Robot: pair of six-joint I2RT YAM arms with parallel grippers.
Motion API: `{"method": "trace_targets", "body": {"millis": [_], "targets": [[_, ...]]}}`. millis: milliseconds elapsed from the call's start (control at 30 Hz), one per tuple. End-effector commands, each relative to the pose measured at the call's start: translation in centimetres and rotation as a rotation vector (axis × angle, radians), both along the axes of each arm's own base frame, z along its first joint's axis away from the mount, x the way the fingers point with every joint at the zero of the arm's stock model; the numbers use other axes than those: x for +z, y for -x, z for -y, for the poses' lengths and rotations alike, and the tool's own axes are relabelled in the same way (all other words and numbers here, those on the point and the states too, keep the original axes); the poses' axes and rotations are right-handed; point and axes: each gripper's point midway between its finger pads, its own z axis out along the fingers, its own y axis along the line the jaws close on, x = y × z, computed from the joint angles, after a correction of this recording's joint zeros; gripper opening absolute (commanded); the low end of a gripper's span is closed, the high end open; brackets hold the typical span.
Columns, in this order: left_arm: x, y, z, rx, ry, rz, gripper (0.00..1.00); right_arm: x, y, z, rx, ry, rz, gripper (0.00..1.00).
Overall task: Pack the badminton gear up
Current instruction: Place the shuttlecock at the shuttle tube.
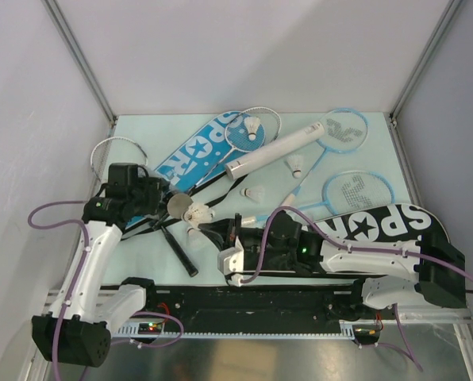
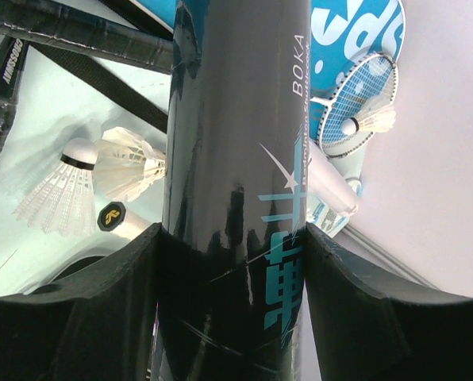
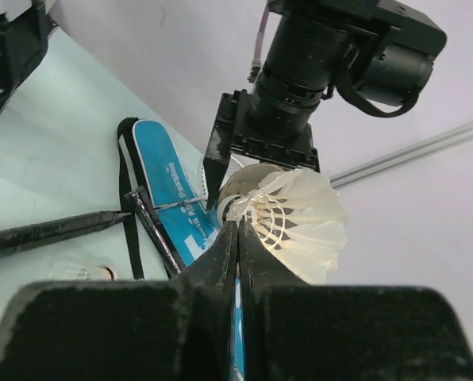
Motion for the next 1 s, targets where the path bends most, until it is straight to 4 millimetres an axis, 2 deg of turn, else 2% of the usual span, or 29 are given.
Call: {"method": "trace_targets", "body": {"millis": [0, 267, 433, 500, 567, 667, 767, 967], "targets": [[1.6, 0.7, 0.7, -0.068, 0.028, 0.044, 0.1, 0.6, 1.2, -0.1, 0.058, -0.008, 0.145, 0.0], [0.4, 2.2, 1.1, -0.134, 0.029, 0.008, 0.1, 0.1, 1.3, -0.5, 0.026, 0.025, 0.292, 0.0], [0.5, 2.8, 1.6, -0.171, 0.037, 0.008, 0.11, -0.7, 1.3, -1.4, 0.024, 0.037, 0.325, 0.0], [0.7, 2.9, 1.7, -0.179, 0.039, 0.011, 0.11, -0.9, 1.4, -1.7, 0.027, 0.048, 0.32, 0.07], [1.0, 2.9, 1.7, -0.183, 0.039, 0.02, 0.13, -1.3, 1.4, -1.9, 0.02, 0.062, 0.317, 0.18], [1.1, 3.1, 1.9, -0.187, 0.047, 0.023, 0.14, -1.0, 1.7, -2.1, 0.009, 0.06, 0.303, 0.34], [1.4, 3.0, 1.9, -0.19, 0.051, 0.028, 0.14, -0.5, 1.7, -1.9, 0.005, 0.069, 0.273, 0.45], [2.2, 2.7, 1.9, -0.191, 0.043, 0.046, 0.15, 0.8, 1.7, -1.5, -0.004, 0.045, 0.257, 0.51]]}}
